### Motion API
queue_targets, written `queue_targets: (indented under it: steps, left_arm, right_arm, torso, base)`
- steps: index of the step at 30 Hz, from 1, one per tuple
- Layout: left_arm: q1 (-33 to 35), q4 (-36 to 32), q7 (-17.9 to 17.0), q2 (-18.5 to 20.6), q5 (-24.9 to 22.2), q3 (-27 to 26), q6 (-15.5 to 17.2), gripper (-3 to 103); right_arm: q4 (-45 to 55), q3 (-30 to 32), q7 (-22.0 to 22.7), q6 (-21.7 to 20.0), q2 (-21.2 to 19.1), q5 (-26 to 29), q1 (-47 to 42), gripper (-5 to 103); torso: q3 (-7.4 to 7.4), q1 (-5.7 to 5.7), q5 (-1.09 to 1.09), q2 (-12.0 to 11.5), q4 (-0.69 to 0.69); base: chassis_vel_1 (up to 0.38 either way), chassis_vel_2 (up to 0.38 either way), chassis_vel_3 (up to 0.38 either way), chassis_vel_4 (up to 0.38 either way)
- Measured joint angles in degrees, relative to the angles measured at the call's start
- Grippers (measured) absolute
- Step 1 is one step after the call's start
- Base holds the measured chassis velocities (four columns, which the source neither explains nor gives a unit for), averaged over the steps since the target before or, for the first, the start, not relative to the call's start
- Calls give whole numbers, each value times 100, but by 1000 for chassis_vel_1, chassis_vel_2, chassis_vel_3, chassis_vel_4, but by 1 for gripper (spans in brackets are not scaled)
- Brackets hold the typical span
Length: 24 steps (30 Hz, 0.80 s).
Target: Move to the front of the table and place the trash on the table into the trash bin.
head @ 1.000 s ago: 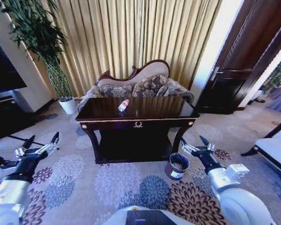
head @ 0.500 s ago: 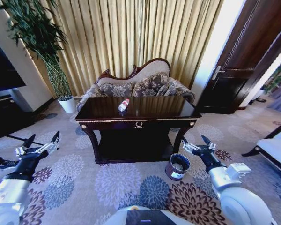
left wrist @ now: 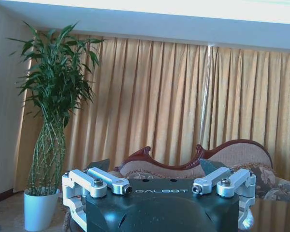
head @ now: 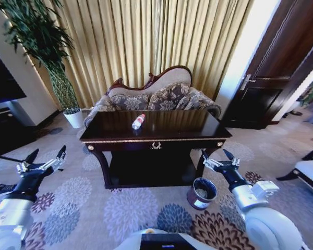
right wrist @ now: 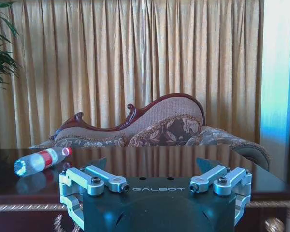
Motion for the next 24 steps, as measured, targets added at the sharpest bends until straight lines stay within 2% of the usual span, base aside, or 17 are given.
queue_targets:
  steps: [9, 24]
  left_arm:
    - [2, 1, 0, -15, -2, 2, -13, 100]
    - [8, -50, 0, -7, -6, -23, -14, 100]
  right_arm:
    - [-1, -30, -2, 60, -15, 0, 13, 100]
    - [-1, -35, -30, -1, -6, 7, 34, 100]
  torso:
    - [4, 12, 1, -5, 0]
    - [1, 0, 2, -1, 0]
  base:
    - [-186, 184, 195, -163]
    - [17, -15, -16, 18]
